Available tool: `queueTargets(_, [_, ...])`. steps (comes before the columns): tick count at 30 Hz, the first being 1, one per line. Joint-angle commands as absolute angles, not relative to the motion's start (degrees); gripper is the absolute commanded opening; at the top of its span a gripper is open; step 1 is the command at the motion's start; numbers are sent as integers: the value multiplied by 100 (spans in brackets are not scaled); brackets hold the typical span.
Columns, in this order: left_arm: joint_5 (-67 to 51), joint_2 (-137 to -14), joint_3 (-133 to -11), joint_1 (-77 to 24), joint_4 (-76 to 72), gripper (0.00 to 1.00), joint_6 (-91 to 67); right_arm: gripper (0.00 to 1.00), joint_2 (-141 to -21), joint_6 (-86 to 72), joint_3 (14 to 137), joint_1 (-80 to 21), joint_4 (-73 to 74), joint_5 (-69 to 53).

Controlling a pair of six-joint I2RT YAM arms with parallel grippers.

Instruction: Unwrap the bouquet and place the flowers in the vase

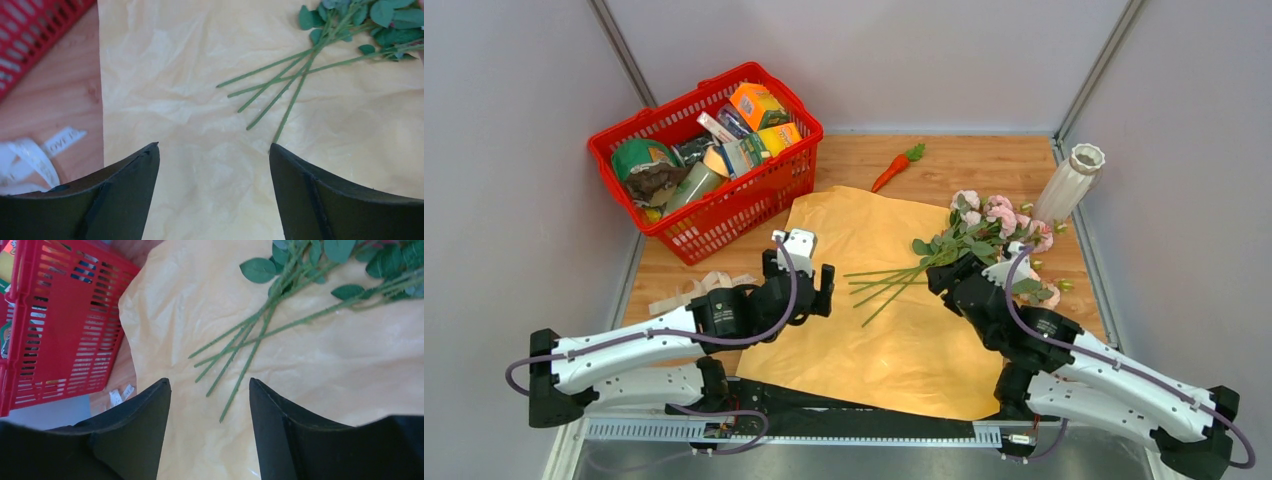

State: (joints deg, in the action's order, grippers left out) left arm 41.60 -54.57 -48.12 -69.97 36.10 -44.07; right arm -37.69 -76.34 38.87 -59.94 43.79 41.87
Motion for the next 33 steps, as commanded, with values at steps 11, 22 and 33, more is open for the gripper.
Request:
queueTargets(11, [601, -5554, -4982, -5660, 1537, 89, -862, 56, -5052, -5097, 3209, -3053, 547, 1260])
queueTargets(22, [1106, -6310, -5292, -5660, 1811, 88, -159, 50, -6652, -6170, 3304, -1881, 448, 422])
queueTargets(33, [2144, -6161, -5221, -5660, 2013, 88, -114, 45, -7532, -6812, 3410, -1705, 317, 545])
